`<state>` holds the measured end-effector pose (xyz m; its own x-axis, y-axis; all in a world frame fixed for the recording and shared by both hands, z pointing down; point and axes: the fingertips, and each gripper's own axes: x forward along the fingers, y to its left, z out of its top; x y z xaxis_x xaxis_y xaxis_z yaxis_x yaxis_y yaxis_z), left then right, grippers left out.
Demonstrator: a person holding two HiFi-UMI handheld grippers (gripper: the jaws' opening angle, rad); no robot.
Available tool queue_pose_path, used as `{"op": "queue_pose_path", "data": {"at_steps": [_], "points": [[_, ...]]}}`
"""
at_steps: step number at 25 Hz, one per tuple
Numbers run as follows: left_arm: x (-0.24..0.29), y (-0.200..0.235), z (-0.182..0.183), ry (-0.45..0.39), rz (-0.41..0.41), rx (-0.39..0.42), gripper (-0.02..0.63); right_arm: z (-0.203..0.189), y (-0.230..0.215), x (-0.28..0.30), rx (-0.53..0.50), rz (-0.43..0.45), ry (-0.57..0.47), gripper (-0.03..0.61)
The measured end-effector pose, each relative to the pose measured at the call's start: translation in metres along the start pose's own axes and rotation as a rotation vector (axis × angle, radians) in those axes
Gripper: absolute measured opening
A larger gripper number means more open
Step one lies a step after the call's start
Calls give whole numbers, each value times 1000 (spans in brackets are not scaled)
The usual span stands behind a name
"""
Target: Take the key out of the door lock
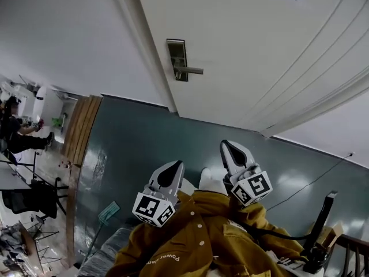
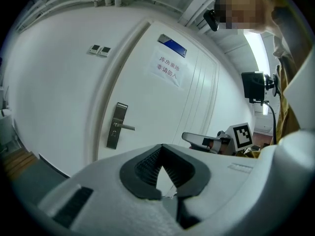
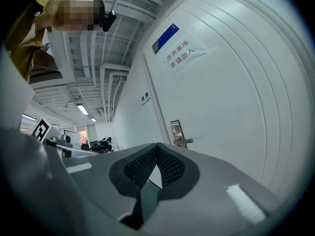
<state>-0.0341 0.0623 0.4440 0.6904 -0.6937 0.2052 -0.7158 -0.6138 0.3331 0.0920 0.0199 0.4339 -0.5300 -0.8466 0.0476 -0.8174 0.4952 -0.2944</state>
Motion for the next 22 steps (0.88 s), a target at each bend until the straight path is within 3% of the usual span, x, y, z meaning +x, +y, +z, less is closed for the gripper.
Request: {"op": "queue_pose_path", "data": {"at_steps": [4, 10, 13, 16, 22], "points": [[24, 14, 10, 12, 19, -20, 2, 9, -13, 26, -3, 22, 9, 6], [55, 69, 21, 5, 46, -86, 3, 13, -30, 83, -36, 42, 36, 6], [75, 100, 36, 11, 27, -73, 3, 28, -43, 119, -94, -14, 31, 6], [96, 125, 54, 11, -6, -56, 3, 48, -60, 154, -214, -96, 37, 6], [130, 167, 67, 28, -74, -72, 2, 87, -81, 237, -291, -117, 3, 6]]}}
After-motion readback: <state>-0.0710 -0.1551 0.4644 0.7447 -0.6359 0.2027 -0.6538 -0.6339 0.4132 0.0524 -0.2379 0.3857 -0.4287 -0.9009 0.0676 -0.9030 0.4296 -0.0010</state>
